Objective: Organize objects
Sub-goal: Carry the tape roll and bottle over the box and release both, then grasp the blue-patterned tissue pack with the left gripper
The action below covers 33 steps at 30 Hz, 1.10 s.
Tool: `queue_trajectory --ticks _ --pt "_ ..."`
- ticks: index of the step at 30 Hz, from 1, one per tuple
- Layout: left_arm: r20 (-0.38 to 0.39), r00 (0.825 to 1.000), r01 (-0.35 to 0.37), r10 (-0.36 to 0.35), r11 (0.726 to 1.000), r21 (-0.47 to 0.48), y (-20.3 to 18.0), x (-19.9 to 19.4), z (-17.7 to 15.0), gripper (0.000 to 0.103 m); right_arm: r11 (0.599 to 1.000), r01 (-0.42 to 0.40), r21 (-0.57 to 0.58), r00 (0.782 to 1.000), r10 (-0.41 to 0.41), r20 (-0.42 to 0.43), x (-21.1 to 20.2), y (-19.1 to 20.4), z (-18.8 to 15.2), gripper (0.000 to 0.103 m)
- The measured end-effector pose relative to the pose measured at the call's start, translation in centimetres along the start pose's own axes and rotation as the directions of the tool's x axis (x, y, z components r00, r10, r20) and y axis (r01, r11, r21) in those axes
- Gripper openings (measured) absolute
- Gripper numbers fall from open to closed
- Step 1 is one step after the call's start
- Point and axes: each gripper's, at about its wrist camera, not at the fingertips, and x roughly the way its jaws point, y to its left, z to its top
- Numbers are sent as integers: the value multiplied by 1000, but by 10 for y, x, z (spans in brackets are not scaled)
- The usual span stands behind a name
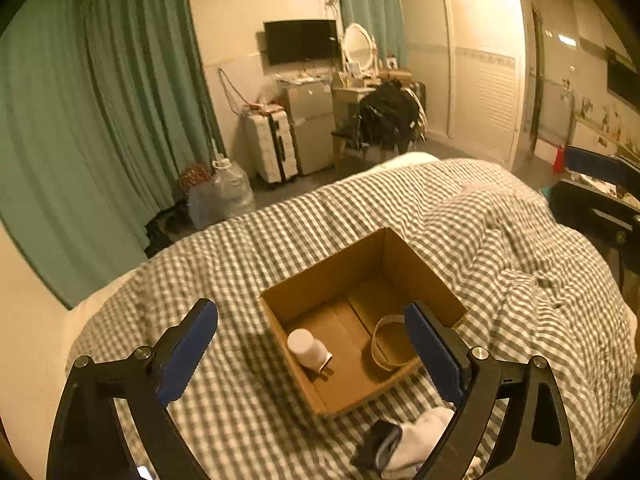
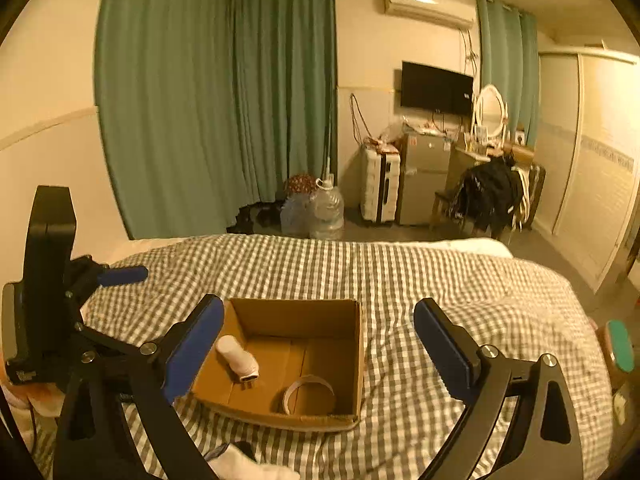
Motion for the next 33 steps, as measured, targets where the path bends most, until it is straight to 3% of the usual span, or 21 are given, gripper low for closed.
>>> queue_trajectory --ticks 5,10,14,17,26,29,33 --pt "3 999 -43 43 998 -52 7 -45 -25 97 999 1 -47 1000 0 21 -55 12 3 96" --pt "-15 997 -75 74 992 -98 14 -65 -62 97 996 -4 -95 1000 5 8 -89 25 -17 96" --pt "-41 990 -141 136 976 -163 14 -61 -98 97 994 -45 -98 998 41 -41 -91 30 -52 96" --pt "-70 989 -144 132 968 -205 5 -46 -128 97 994 -68 -86 992 58 -109 -75 33 -84 96" --pt "-220 975 -73 38 985 -154 -49 2 -215 97 991 -104 -85 949 73 -307 -18 37 -185 96" --pt "-276 961 -22 -14 991 -130 -67 17 -235 97 991 -119 -67 931 88 -353 -2 35 -208 96" --pt "-368 926 58 -87 994 -90 -87 36 -259 97 990 -130 -60 920 98 -380 10 34 -226 96"
